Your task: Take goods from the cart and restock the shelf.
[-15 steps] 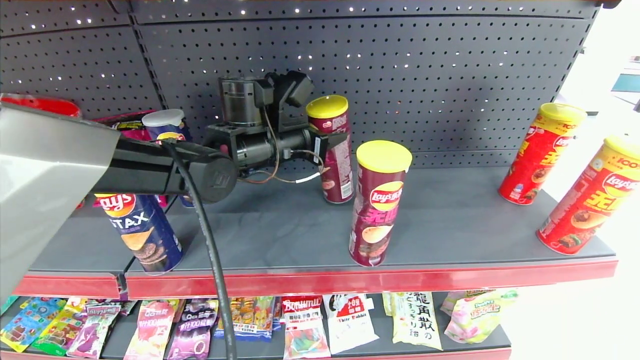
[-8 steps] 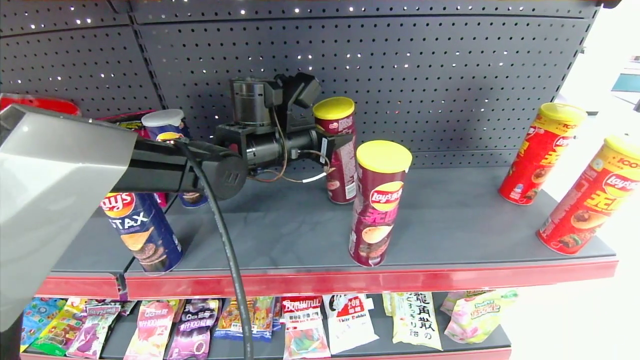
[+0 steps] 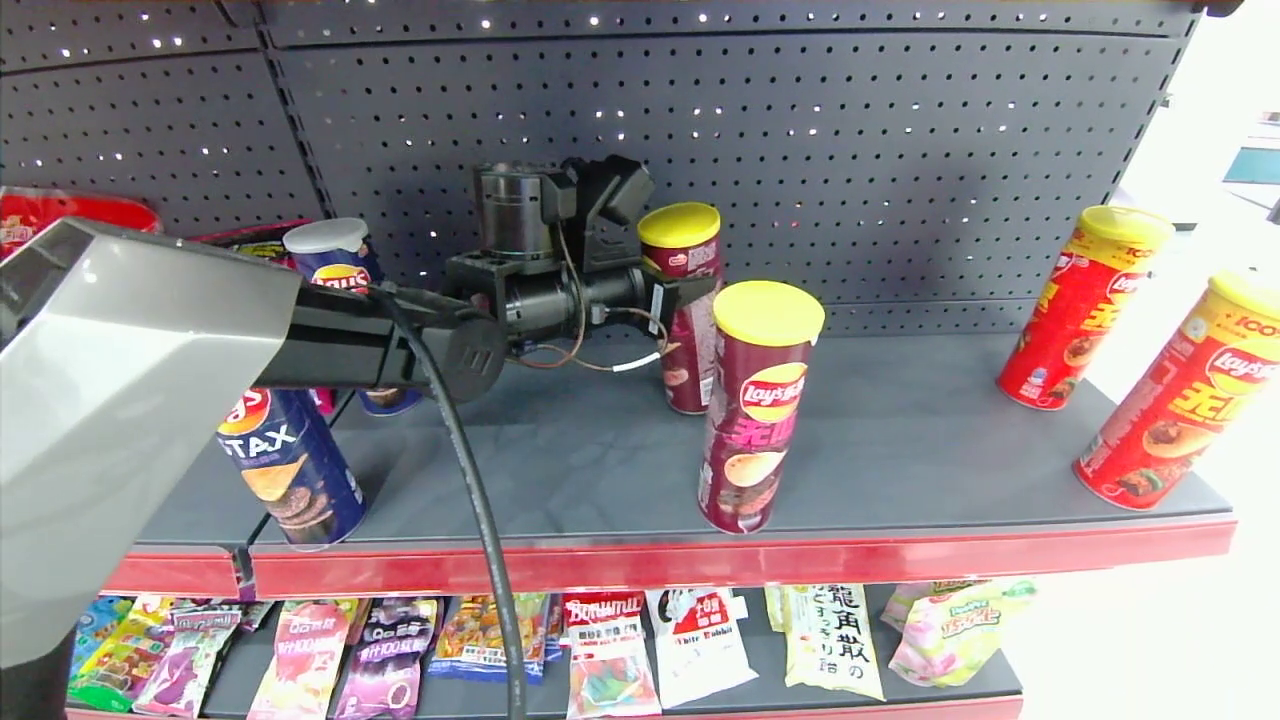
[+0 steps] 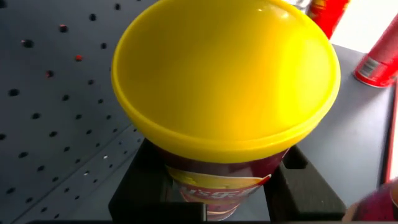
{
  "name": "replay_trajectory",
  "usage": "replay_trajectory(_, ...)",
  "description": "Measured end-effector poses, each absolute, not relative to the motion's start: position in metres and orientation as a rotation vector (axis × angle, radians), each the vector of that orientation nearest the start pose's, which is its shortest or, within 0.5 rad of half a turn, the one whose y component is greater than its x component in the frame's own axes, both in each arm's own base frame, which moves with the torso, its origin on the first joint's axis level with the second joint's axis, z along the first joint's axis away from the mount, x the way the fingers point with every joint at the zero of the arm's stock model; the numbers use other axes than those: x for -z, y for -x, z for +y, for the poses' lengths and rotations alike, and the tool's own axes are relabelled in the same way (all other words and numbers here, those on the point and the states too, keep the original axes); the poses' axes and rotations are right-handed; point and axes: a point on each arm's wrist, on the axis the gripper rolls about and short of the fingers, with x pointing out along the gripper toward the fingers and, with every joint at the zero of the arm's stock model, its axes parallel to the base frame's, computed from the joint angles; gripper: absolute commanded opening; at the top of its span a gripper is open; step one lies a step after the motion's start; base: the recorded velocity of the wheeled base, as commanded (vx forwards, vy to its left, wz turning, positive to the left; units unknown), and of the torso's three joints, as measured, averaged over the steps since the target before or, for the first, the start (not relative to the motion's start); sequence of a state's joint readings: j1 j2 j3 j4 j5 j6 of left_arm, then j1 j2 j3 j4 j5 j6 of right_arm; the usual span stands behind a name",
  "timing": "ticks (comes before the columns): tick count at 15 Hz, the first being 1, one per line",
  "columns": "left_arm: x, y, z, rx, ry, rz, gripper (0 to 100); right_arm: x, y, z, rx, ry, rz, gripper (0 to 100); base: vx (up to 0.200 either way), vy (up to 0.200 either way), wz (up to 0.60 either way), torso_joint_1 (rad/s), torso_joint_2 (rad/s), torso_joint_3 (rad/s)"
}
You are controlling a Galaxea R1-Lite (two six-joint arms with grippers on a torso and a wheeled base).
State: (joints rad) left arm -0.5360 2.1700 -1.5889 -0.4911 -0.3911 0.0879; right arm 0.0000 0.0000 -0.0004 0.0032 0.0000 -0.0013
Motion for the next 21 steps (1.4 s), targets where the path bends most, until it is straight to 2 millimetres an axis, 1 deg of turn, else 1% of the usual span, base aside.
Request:
replay_trajectory(4, -0.2035, -0.3880, -0.2413, 0.949, -0.130, 0.054, 0, -0.0753, 0.0228, 0.0000, 0.000, 0.001, 0.003, 100, 0.000, 0.000, 0.00, 0.000, 0.00, 0.000)
replay_trajectory(11, -0.2035, -0.3882, -0.2414, 0.951, -0.135, 0.069, 0, -0.0752, 0.0228, 0.0000, 0.000, 0.001, 0.003, 100, 0.000, 0.000, 0.00, 0.000, 0.00, 0.000)
replay_trajectory(12, -0.2036, -0.3883, -0.2415, 0.952, -0.137, 0.068, 100, -0.0752, 0.0228, 0.0000, 0.000, 0.001, 0.003, 100, 0.000, 0.000, 0.00, 0.000, 0.00, 0.000)
replay_trajectory(21, -0.2051, -0.3872, -0.2409, 0.953, -0.133, 0.067, 100, -0.0753, 0.0228, 0.0000, 0.000, 0.001, 0.003, 100, 0.000, 0.000, 0.00, 0.000, 0.00, 0.000)
